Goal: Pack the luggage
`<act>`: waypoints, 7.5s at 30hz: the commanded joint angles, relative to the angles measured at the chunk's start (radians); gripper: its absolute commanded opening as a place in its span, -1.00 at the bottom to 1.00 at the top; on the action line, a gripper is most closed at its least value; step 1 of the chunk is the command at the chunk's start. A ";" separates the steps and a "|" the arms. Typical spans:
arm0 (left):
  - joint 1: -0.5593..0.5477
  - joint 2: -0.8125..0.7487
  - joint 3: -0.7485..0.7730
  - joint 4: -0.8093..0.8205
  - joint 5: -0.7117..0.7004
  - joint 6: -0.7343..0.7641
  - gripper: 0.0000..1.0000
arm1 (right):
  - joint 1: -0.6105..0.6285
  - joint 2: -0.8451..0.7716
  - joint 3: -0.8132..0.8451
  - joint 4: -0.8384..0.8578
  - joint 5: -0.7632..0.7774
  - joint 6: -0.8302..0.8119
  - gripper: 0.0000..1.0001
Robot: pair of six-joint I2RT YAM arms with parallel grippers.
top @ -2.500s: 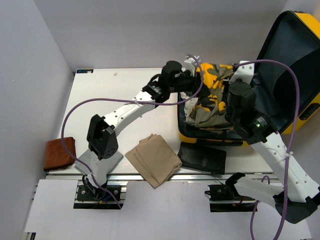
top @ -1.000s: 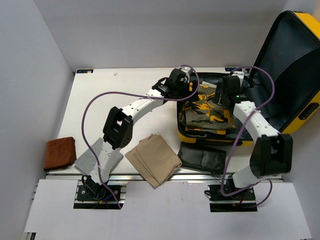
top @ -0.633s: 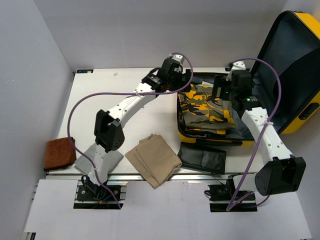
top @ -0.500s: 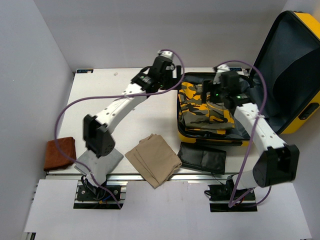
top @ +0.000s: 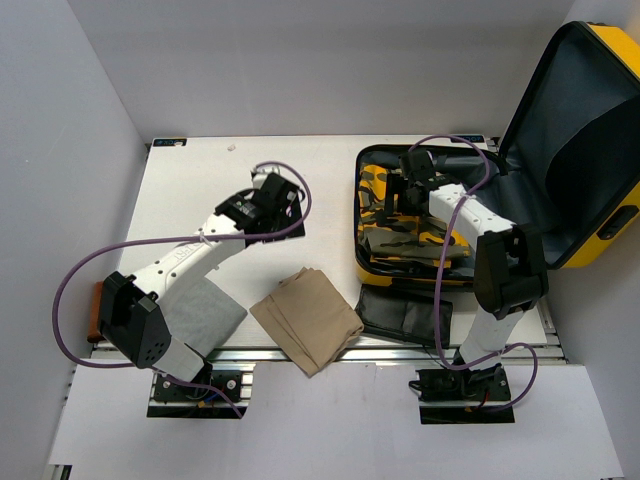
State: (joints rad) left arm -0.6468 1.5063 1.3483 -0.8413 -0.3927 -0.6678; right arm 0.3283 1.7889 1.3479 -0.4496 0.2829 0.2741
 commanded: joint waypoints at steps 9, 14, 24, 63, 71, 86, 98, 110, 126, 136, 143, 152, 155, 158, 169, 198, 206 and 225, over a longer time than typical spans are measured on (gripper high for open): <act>-0.049 0.023 -0.179 0.306 0.741 0.243 0.96 | -0.018 -0.173 0.106 -0.054 0.110 -0.004 0.79; -0.071 0.089 -0.293 0.252 0.773 0.202 0.96 | -0.020 -0.272 0.059 -0.078 0.114 0.017 0.79; -0.041 0.241 -0.376 0.314 0.655 0.094 0.96 | -0.020 -0.310 0.034 -0.084 0.101 0.028 0.79; 0.555 0.249 0.028 0.244 0.319 0.203 0.96 | 0.491 0.101 0.335 -0.025 -0.036 0.111 0.79; 0.602 0.367 -0.017 0.363 0.557 0.376 0.96 | 0.551 0.199 0.310 0.026 -0.039 0.225 0.79; 0.579 0.023 -0.314 0.205 0.356 -0.032 0.96 | 0.474 0.493 0.560 0.238 -0.353 -0.418 0.79; 0.570 0.084 -0.528 0.616 0.601 -0.148 0.96 | 0.428 0.581 0.579 0.218 -0.539 -0.319 0.78; 0.561 0.319 -0.425 0.648 0.609 -0.147 0.23 | 0.425 0.598 0.537 0.178 -0.631 -0.286 0.06; 0.428 0.003 -0.301 0.768 0.781 0.108 -1.00 | 0.419 0.256 0.449 0.192 -0.357 -0.202 -1.00; 0.187 0.075 0.070 0.849 0.882 0.165 -1.00 | 0.289 -0.126 0.277 0.069 0.025 -0.122 -1.00; -0.010 0.495 0.611 0.708 0.852 0.162 -1.00 | -0.009 -0.262 0.192 -0.064 0.110 -0.124 -1.00; -0.151 0.919 1.018 0.910 0.769 0.002 -1.00 | -0.408 -0.264 0.201 -0.182 0.012 -0.249 -1.00; -0.194 0.977 1.023 1.022 0.720 -0.024 -1.00 | -0.509 -0.240 0.209 -0.208 -0.027 -0.301 -1.00; -0.235 1.035 1.054 1.151 0.674 -0.035 -1.00 | -0.561 -0.229 0.191 -0.218 -0.047 -0.314 -1.00; -0.258 1.215 1.074 1.370 0.534 -0.121 -0.94 | -0.646 -0.187 0.230 -0.193 -0.066 -0.355 -1.00; -0.297 1.120 0.989 1.355 0.600 -0.049 -1.00 | -0.673 -0.281 0.287 -0.265 -0.054 -0.481 -1.00; -0.274 1.095 1.019 1.271 0.499 0.059 -1.00 | -0.675 -0.221 0.304 -0.258 -0.122 -0.477 -1.00; -0.157 0.925 0.858 1.180 0.387 0.045 -1.00 | -0.575 -0.085 0.525 -0.307 -0.352 -0.530 -1.00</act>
State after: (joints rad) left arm -0.8742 2.4676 2.1601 0.3935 0.0170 -0.5953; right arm -0.1959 1.7489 1.8679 -0.8757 -0.2165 -0.1802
